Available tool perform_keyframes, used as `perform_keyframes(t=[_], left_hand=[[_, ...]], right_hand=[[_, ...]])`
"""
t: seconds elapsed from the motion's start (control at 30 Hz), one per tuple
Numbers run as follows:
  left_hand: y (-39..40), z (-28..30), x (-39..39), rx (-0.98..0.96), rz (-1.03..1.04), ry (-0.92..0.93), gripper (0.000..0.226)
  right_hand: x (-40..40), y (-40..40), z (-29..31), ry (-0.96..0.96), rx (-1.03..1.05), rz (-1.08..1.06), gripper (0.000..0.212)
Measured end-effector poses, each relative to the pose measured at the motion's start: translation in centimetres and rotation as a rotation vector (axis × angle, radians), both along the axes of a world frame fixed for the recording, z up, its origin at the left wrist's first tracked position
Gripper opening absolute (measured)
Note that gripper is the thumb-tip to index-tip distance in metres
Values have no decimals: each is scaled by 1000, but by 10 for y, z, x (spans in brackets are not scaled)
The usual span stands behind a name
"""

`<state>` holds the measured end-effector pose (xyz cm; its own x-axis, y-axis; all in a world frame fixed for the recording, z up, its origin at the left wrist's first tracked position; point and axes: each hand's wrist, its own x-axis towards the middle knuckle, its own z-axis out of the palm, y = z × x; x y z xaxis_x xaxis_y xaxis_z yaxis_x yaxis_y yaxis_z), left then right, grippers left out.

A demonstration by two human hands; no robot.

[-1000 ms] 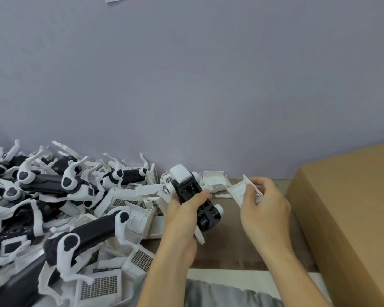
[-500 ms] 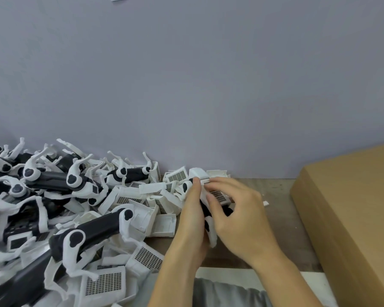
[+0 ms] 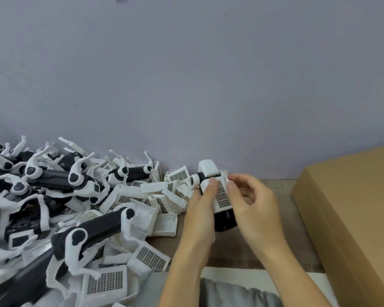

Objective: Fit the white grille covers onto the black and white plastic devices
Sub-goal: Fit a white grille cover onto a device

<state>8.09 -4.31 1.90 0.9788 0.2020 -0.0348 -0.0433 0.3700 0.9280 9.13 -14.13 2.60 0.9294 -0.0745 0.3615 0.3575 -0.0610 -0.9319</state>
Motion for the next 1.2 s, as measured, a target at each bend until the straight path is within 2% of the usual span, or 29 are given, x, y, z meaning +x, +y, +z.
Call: perform_keyframes(t=[0.03,0.13,0.23,0.33,0.43,0.53,0.7,0.8,0.93,1.1,1.2], left_hand=[[-1,0,-1,28,-20,-13,29],[-2,-1,-2,134,-67,-69,20],[-1,1,-3,248,-18,-125,13],[-1,2,-2,232,42,-173,18],[-3,4,-3,155,73,-169,23],[-2,6,-4,220,155,-180,19],[-2,8,-5,281,198,-156,22],[-4,7,-5,193,164,-98,20],[-4,7,-4,67,103,-29,24],[-3,4,-5,280,204,-48,26],[-2,6,-5,314,227,-59,25]], right_hand=[[1,-1,0,83,36,24,12],[1,-7,2,299,127,163,32],[0,-11,6,370,155,241,36],[1,-12,6,326,193,278,35],[1,-8,5,195,204,208,36],[-1,-1,2,127,173,145,37],[0,-1,-1,127,119,102,33],[1,-4,-1,158,133,156,30],[2,-5,-3,190,46,237,18],[1,-4,-3,219,46,258,14],[0,-4,-2,220,77,260,14]])
